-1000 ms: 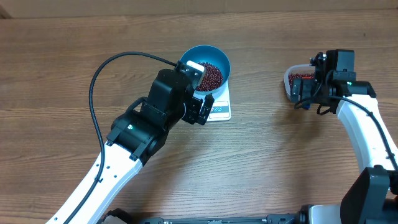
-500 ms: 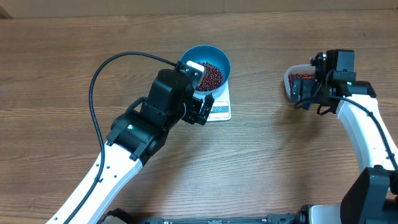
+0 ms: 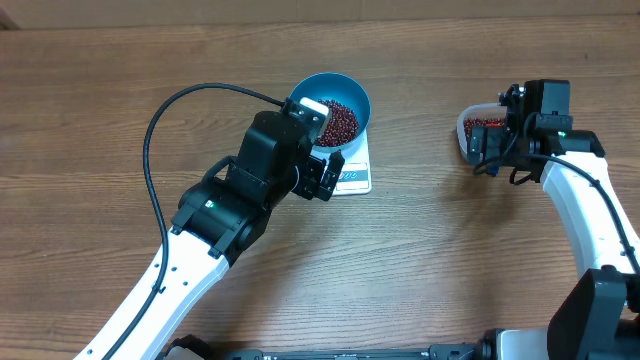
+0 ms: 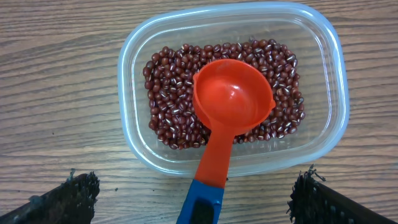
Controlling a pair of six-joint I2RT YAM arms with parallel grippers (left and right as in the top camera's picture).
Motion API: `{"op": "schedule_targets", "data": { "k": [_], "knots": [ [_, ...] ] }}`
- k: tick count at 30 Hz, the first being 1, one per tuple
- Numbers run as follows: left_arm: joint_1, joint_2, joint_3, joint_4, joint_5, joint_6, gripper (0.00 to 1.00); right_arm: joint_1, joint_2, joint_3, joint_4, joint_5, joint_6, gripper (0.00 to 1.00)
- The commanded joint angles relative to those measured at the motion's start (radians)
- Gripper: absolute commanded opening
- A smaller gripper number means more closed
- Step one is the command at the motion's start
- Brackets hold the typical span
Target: Scoop item into bowl and weigh 150g on scale
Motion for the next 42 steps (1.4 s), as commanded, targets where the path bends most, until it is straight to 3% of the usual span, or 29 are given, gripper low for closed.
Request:
{"op": "schedule_targets", "data": {
  "k": [1, 14, 19, 32, 42],
  "knots": [
    [0.005, 0.006, 0.024, 0.001, 0.011, 0.011, 1.00, -0.002, -0.003, 0.023, 0.006, -0.008, -0.004, 1.00],
    [0.004, 0.002, 0.016, -0.121, 0.014, -0.015, 0.99, -0.002, -0.003, 0.023, 0.006, -0.008, -0.004, 1.00],
    [0.006, -0.044, -0.066, -0.114, 0.001, -0.015, 1.00, -0.002, -0.003, 0.023, 0.006, -0.008, -0.004, 1.00],
    [0.032, -0.475, -0.537, 0.090, 0.004, -0.113, 0.99, -0.002, -0.003, 0.023, 0.006, -0.008, -0.004, 1.00],
    [0.196, -0.817, -0.756, 0.122, 0.083, -0.170, 0.99, -0.002, -0.003, 0.023, 0.006, -0.008, -0.004, 1.00]
  ]
}}
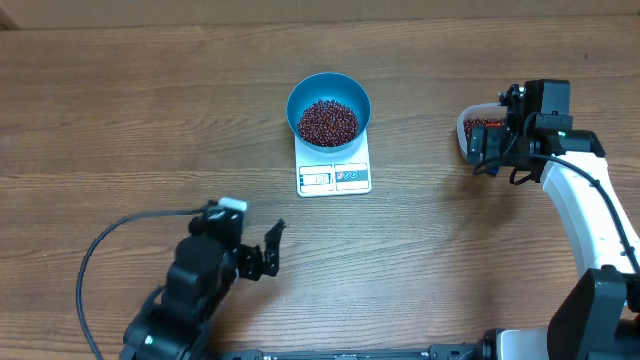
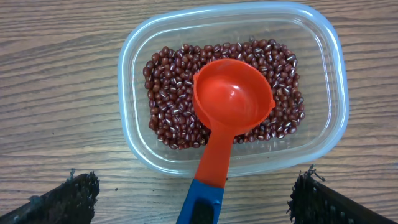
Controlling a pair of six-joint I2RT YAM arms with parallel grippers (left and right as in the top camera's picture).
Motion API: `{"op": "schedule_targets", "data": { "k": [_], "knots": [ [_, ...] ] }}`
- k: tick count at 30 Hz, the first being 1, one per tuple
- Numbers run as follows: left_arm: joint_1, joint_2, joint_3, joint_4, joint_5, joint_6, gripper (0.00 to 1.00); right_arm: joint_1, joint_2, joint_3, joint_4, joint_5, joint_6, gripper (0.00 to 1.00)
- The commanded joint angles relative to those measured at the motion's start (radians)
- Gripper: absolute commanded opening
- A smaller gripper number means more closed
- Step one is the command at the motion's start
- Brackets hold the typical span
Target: Scoop item into bowl and weigh 150g on scale
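A blue bowl [image 1: 328, 110] filled with red beans sits on the white scale [image 1: 335, 175] at the table's middle back. At the right, a clear plastic container [image 2: 323, 56] holds more beans and an orange scoop [image 2: 233, 99]. The scoop's blue handle sticks out over the near rim. My right gripper [image 2: 194, 202] hangs open over the container, with its fingers [image 2: 74, 199] wide on either side of the handle and not touching it. My left gripper [image 1: 268, 250] is low at the front left, open and holding nothing, far from the bowl.
Wooden table [image 1: 450, 260] all around. A black cable [image 1: 110, 240] loops from my left arm over the front-left table. My right arm [image 1: 590, 210] runs along the right edge.
My left arm was beside the bowl and covered part of the scale. It is now back at the front left. The bowl and scale are in full view. The right gripper, scoop and container are unchanged.
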Motion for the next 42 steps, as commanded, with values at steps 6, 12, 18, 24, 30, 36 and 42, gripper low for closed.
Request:
{"op": "schedule_targets", "data": {
  "k": [6, 12, 18, 24, 30, 36, 42],
  "knots": [
    [0.113, -0.249, -0.116, 0.040, 0.078, -0.031, 1.00, -0.002, -0.003, 0.023, 0.007, -0.008, -0.004, 1.00],
    [0.154, -0.391, -0.150, 0.090, 0.077, -0.026, 1.00, -0.002, -0.003, 0.023, 0.006, -0.008, -0.004, 1.00],
    [0.190, -0.499, -0.150, 0.089, 0.077, -0.003, 0.99, -0.002, -0.003, 0.023, 0.006, -0.008, -0.004, 1.00],
    [0.220, -0.526, -0.154, 0.115, 0.078, 0.000, 1.00, -0.002, -0.003, 0.023, 0.006, -0.008, -0.004, 1.00],
    [0.228, -0.526, -0.156, 0.166, 0.073, 0.008, 0.99, -0.002, -0.003, 0.023, 0.006, -0.008, -0.004, 1.00],
    [0.228, -0.526, -0.192, 0.286, 0.071, 0.027, 1.00, -0.002, -0.003, 0.023, 0.006, -0.008, -0.004, 1.00],
    [0.228, -0.526, -0.277, 0.457, 0.079, 0.026, 1.00, -0.002, -0.003, 0.023, 0.006, -0.008, -0.004, 1.00]
  ]
}}
